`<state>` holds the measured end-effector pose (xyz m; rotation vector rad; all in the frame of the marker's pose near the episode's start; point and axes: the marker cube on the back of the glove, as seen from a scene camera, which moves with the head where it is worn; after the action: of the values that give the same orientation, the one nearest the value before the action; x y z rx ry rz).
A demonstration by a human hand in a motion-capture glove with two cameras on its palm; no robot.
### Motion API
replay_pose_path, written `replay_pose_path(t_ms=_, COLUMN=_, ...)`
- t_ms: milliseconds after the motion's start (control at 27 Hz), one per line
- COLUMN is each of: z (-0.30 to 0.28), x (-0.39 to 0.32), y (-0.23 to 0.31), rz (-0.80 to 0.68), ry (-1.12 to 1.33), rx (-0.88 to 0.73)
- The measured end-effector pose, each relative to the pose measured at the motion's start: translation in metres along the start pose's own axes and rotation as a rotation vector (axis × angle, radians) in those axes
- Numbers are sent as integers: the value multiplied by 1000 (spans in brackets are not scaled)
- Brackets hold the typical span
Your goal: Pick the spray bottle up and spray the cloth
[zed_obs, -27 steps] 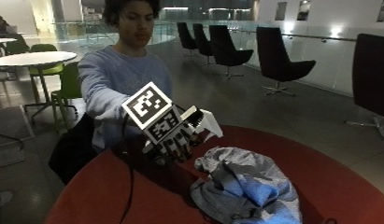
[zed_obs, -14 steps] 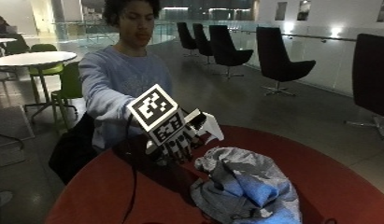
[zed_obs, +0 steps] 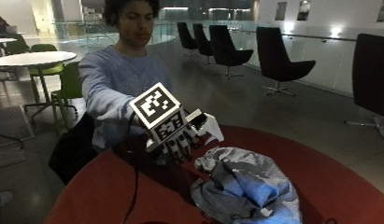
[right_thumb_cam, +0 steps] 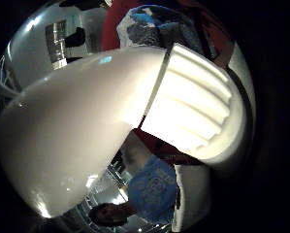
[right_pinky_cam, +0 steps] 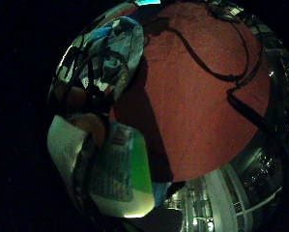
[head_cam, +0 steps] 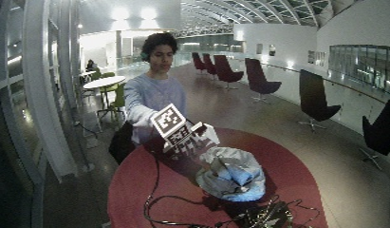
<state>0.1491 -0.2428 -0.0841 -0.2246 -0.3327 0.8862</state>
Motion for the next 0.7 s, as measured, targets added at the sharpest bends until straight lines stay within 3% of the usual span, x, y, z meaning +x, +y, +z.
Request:
replay_pose_path(t_ms=407, z=5, x=-9, y=5, rz=-61, ry=-31, rx=17)
replay_pose_path(t_ms=704, z=24, x=-43, y=27, rz=-317, ry=-255, rx=44)
